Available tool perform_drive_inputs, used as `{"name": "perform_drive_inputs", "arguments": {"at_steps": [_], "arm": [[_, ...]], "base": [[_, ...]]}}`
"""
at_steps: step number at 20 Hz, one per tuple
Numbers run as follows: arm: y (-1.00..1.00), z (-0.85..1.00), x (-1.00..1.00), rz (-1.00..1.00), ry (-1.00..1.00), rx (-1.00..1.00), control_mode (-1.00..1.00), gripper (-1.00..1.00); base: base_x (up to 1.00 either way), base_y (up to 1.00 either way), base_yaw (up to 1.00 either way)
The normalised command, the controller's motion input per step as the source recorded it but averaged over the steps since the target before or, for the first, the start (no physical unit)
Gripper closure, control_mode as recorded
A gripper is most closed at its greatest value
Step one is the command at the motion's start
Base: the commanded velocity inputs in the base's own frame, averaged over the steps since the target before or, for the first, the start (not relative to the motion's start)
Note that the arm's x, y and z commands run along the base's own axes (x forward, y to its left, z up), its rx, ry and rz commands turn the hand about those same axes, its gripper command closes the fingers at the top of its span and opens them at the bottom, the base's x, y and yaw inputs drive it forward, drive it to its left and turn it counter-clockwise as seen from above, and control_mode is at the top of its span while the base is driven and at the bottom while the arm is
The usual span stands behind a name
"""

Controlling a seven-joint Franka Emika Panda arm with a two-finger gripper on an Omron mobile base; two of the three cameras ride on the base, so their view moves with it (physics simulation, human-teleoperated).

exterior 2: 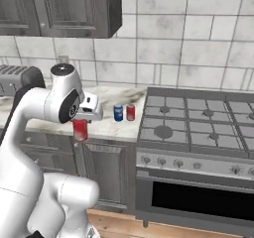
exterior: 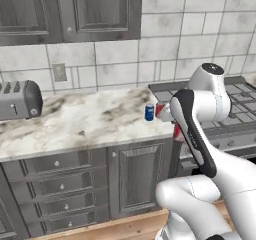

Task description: Four empty soda cans are scattered around the kitchen. Gather all the cans and cluster them next to the stove for recycling.

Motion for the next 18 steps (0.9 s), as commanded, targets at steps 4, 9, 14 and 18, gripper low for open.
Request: {"name": "perform_drive_inputs", "arguments": {"at_steps": [4,9,14,18], "arm": [[0.0,0.0,0.0,0.0,0.0,0.0,1.0,1.0],[0.0,0.0,0.0,0.0,0.0,0.0,1.0,1.0],[0.0,0.0,0.0,0.0,0.0,0.0,1.0,1.0],[0.0,0.0,0.0,0.0,0.0,0.0,1.0,1.0]], "base": [[0.34,-0.4,0.02],[0.45,-0.05,0.0],[0.36,-0.01,0.0],[0.37,-0.04,0.0]]}}
